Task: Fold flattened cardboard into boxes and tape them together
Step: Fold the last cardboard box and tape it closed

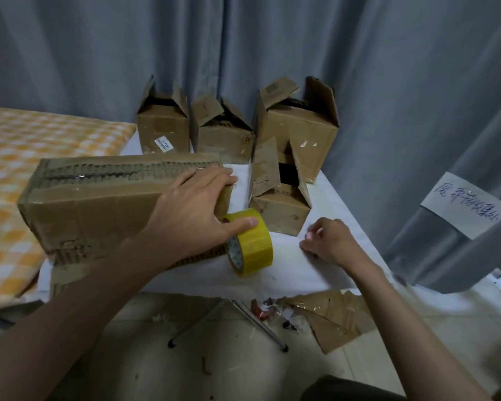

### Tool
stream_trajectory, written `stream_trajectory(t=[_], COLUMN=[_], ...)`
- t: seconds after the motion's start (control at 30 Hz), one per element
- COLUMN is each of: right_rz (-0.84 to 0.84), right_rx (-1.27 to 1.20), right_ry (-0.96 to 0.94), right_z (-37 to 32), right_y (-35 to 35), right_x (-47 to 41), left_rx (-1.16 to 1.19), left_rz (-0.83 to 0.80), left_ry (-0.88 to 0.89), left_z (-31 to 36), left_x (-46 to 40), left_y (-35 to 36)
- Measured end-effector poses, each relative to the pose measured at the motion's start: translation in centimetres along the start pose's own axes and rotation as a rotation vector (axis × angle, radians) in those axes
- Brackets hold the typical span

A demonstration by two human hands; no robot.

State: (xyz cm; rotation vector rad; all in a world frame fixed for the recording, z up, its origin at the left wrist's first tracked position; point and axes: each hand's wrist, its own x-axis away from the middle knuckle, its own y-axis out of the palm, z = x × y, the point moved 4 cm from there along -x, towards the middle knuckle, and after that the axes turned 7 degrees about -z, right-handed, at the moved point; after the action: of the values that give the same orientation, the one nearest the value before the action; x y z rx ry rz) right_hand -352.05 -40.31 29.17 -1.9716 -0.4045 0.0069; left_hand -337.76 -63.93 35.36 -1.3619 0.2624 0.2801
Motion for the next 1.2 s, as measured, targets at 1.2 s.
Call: stream_trajectory(t=[1.2], right_rz=[-0.063], right_rx=[-0.736], right_ry=[-0.663], right_z=[-8.3], right_y=[-2.5], right_x=[1.7], left_rx=[-0.009], left_rz=[0.040], left_ry=[-0.005], left_z=[-0.2], left_x=[-0.7], left_y=[-0.1])
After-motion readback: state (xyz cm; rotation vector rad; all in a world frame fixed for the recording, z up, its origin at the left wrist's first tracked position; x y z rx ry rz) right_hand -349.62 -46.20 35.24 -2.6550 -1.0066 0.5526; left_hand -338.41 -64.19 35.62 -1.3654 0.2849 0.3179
